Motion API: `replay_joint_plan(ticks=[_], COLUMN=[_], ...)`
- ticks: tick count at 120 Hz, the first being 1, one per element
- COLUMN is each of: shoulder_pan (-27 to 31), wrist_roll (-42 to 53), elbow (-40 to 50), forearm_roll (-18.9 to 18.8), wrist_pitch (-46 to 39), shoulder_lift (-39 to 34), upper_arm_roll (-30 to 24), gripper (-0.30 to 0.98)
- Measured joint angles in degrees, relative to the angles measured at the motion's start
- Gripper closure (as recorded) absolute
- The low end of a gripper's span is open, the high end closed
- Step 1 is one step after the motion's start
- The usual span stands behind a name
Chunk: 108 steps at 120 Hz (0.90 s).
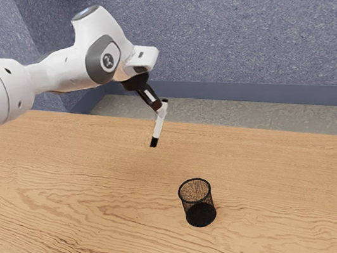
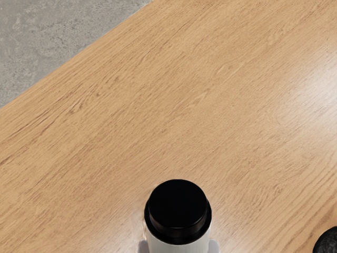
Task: Put the marker into the pen holder.
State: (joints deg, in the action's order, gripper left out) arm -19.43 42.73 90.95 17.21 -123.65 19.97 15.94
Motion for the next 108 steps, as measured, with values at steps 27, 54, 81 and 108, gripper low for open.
replay_joint_plan(ticks=[27,54,81,108], shoulder_pan=[-4.48,-5.43,-5.00,-5.41], wrist_roll=[1.07,1.70,2.05,2.32], elbow=[-0.19,0.62,6.01,12.10], forearm_roll=[4.06,5.26,4.92,4.94], wrist_pitch=[-0.13,-0.25,-0.32,-0.27], shoulder_lift=[0.37,1.60,-1.61,-6.09], upper_arm_roll=[-3.47,-7.12,-7.24,-7.25], gripper=[0.79,0.79,0.78,0.77])
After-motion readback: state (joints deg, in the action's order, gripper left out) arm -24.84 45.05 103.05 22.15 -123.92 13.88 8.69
